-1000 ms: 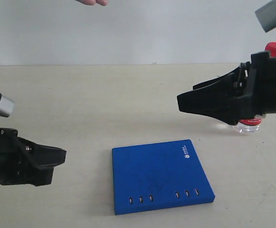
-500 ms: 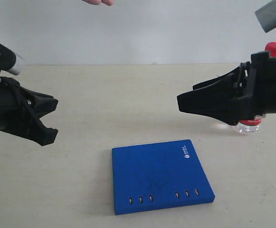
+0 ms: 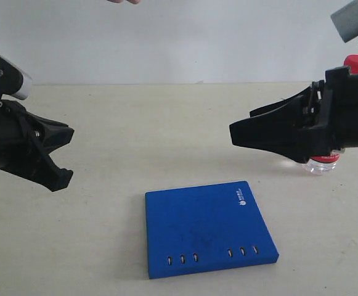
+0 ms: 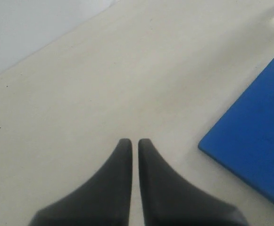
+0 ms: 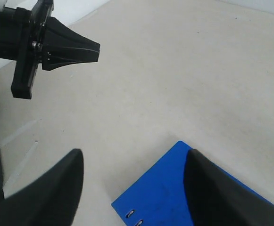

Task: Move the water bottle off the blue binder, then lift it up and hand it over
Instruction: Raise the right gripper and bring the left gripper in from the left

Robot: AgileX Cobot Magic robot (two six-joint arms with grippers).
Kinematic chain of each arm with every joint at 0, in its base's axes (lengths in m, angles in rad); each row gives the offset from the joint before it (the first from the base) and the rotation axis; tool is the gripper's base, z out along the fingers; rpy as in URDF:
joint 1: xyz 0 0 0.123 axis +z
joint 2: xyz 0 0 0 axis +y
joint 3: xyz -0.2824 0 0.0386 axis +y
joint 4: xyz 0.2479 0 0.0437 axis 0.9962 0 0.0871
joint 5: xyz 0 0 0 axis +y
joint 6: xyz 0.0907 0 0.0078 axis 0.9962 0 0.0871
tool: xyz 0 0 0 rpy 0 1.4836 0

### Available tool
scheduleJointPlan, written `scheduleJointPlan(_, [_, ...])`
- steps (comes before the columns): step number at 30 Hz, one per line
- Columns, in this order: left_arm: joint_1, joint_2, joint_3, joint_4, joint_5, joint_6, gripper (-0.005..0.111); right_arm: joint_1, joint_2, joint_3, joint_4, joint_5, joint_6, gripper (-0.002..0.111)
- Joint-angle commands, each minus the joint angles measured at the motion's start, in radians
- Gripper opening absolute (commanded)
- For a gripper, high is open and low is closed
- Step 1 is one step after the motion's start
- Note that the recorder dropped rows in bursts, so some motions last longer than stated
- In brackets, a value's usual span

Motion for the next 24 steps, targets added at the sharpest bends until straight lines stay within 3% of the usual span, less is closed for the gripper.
scheduleJointPlan(1, [-0.004, -0.006, -0.006, 0.001, -0.008, -0.001, 0.004, 0.001, -0.003, 0.000, 0.007, -0.006, -0.009, 0.055])
scheduleJointPlan(5, [0.016, 0.017, -0.006, 0.001, 0.006, 0.000, 0.004, 0.001, -0.003, 0.000, 0.007, -0.006, -0.009, 0.055])
scheduleJointPlan(7, [0.072, 0.036, -0.006, 0.001, 0.067, 0.000, 0.004, 0.001, -0.003, 0.000, 0.007, -0.002, -0.009, 0.055])
scheduleJointPlan(13, [0.212, 0.044, -0.006, 0.001, 0.068, 0.000, 0.004, 0.001, -0.003, 0.000, 0.007, 0.003, -0.018, 0.055])
scheduleJointPlan(24, [0.235, 0.044, -0.006, 0.001, 0.026, 0.000, 0.004, 0.001, -0.003, 0.000, 0.007, 0.038, -0.036, 0.055])
